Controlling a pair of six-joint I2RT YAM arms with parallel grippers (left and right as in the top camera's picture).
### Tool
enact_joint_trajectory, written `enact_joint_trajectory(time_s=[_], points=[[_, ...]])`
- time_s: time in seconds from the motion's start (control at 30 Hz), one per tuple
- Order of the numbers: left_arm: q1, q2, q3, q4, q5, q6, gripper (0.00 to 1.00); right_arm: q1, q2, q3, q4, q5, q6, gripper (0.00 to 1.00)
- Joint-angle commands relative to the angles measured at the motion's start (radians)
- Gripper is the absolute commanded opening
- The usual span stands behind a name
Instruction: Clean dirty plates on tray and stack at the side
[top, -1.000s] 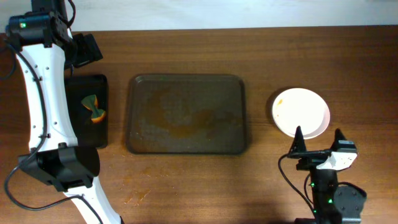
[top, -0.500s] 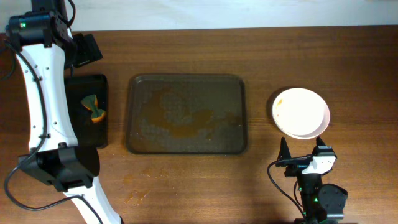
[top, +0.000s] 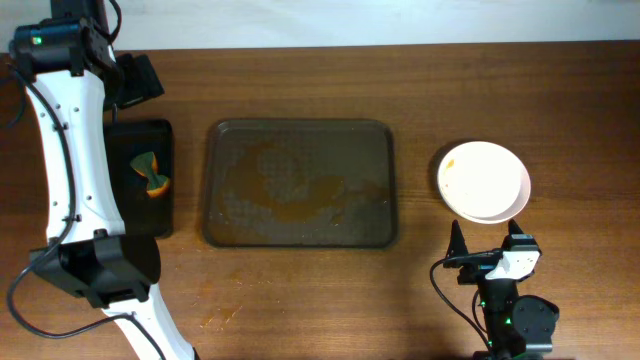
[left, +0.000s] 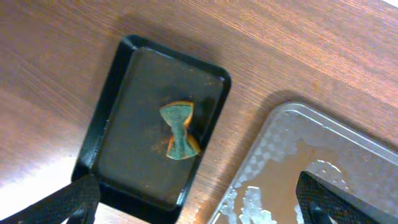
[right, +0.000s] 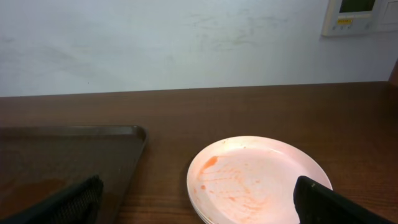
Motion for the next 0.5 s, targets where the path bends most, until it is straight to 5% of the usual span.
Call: enact_joint_trajectory(time_s=[0.0, 0.1, 0.27, 0.47], points=[[0.006, 0.001, 0.003, -0.001, -0.043, -0.003, 0.99, 0.006, -0.002, -0.005, -0.003, -0.016, 0.003, 0.98], [0.006, -0.073, -0.052, 0.046, -0.042, -0.003, 0.99, 0.006, -0.002, -0.005, -0.003, -0.016, 0.003, 0.98], [0.006, -0.536, -0.808, 0.719, -0.036, 0.011, 0.99, 0.006, -0.002, -0.005, -0.003, -0.016, 0.003, 0.98], [0.006, -0.922, -1.564, 1.329, -0.036, 0.074, 0.99, 0.006, -0.002, -0.005, -0.003, -0.016, 0.003, 0.98]])
